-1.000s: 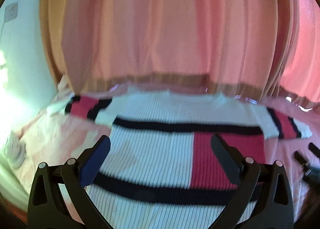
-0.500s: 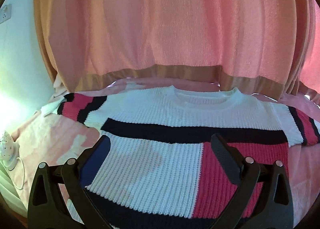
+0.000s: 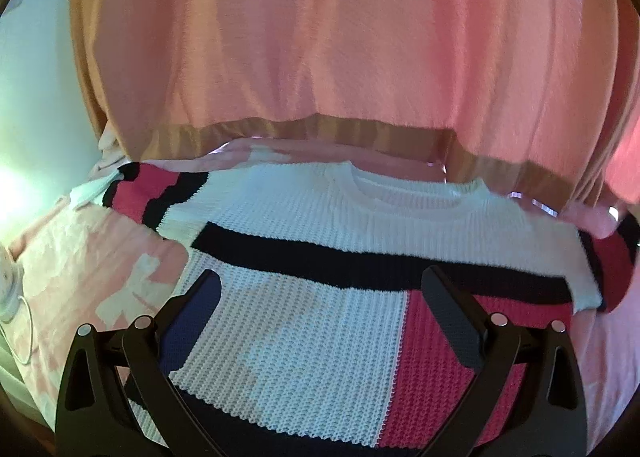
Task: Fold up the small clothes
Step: 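Grasp the striped sleeve cuff with the right gripper and lift it, then carry the sleeve across the sweater body with the right gripper and release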
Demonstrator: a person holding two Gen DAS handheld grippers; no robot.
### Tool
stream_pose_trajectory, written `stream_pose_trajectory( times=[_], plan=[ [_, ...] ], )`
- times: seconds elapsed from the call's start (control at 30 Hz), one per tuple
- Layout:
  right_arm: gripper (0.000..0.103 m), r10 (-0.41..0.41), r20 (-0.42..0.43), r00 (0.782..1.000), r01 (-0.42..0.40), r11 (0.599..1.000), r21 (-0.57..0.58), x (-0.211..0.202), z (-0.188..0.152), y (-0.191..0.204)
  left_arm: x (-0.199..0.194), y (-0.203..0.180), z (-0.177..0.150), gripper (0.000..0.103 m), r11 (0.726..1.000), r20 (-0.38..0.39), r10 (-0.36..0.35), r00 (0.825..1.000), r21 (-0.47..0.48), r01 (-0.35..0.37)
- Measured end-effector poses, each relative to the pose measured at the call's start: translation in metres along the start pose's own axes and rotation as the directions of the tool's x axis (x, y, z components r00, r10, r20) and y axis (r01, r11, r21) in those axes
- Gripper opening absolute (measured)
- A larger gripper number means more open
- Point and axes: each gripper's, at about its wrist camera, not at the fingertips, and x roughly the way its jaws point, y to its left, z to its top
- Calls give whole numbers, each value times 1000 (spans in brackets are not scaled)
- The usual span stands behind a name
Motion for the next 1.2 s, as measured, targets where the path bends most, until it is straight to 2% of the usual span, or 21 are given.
stream_pose_trajectory(
  times=[0.03, 0.13, 0.2, 0.23, 0.3, 0.33, 0.4, 0.47, 0.53, 0.63, 0.7, 0.8, 0.9, 0.93, 0.97, 1.0, 1.03, 1.07, 1.13, 1.2],
  plan=[
    [5, 85, -31, 996, -86, 995, -47, 20, -3, 46, -2, 3, 2, 98, 1000, 4, -5, 1000, -10, 5],
    [9, 219, -123, 968, -235, 963, -130, 73, -22, 140, -9, 17, 8, 98, 1000, 22, -10, 1000, -21, 10],
    [12, 245, -186, 952, -279, 941, -189, 100, -37, 182, -8, 26, 11, 98, 1000, 21, -14, 1000, -22, 15],
    [14, 231, -211, 950, -278, 932, -231, 110, -47, 203, -6, 32, 14, 98, 999, 11, -22, 1000, -24, 23],
    [18, 227, -218, 949, -283, 919, -275, 103, -53, 218, -2, 40, 15, 98, 999, 2, -22, 1000, -43, 22],
    [23, 217, -205, 954, -273, 914, -300, 90, -54, 217, 1, 47, 17, 98, 997, -9, -41, 999, -58, 41],
    [48, 162, -172, 972, -213, 915, -342, 62, -54, 204, 7, 52, 18, 98, 995, -27, -68, 997, -81, 66],
    [50, 102, -165, 981, -155, 923, -353, 35, -58, 178, 18, 52, 20, 98, 986, -65, -125, 990, -120, 117],
    [50, -30, -172, 985, -36, 929, -368, 12, -69, 142, 31, 45, 19, 98, 976, -106, -172, 979, -151, 155],
    [51, -211, -176, 961, 125, 906, -404, 19, -94, 106, 56, 24, 21, 98, 960, -157, -232, 960, -193, 201],
    [51, -288, -195, 938, 181, 883, -434, 31, -107, 93, 70, 12, 24, 98, 957, -169, -235, 957, -211, 198],
    [51, -326, -234, 916, 189, 865, -464, 47, -119, 87, 105, -8, 26, 98, 945, -218, -250, 944, -267, 189],
    [52, -324, -266, 908, 186, 881, -436, 65, -125, 79, 140, -11, 17, 97, 927, -265, -263, 928, -336, 167],
    [52, -319, -278, 906, 180, 885, -429, 75, -126, 78, 152, -9, 13, 95, 913, -267, -282, 922, -371, 172],
    [52, -314, -284, 906, 174, 888, -426, 77, -129, 74, 160, -5, 11, 85, 906, -270, -290, 918, -386, 173],
    [52, -311, -295, 903, 170, 891, -420, 84, -134, 74, 168, -4, 9, 81, 904, -276, -293, 916, -393, 170],
    [49, -306, -310, 900, 164, 897, -411, 88, -137, 74, 173, -3, 7, 73, 911, -257, -271, 927, -379, 161],
    [44, -295, -328, 897, 154, 906, -393, 94, -138, 73, 172, -5, 7, 61, 925, -238, -239, 942, -350, 147],
    [18, -293, -316, 902, 169, 915, -365, 100, -137, 71, 172, -12, 6, 48, 952, -230, -190, 955, -280, 122],
    [16, -247, -318, 916, 152, 943, -295, 100, -130, 69, 171, -17, 3, 44, 967, -227, -167, 959, -227, 115]
  ],
)
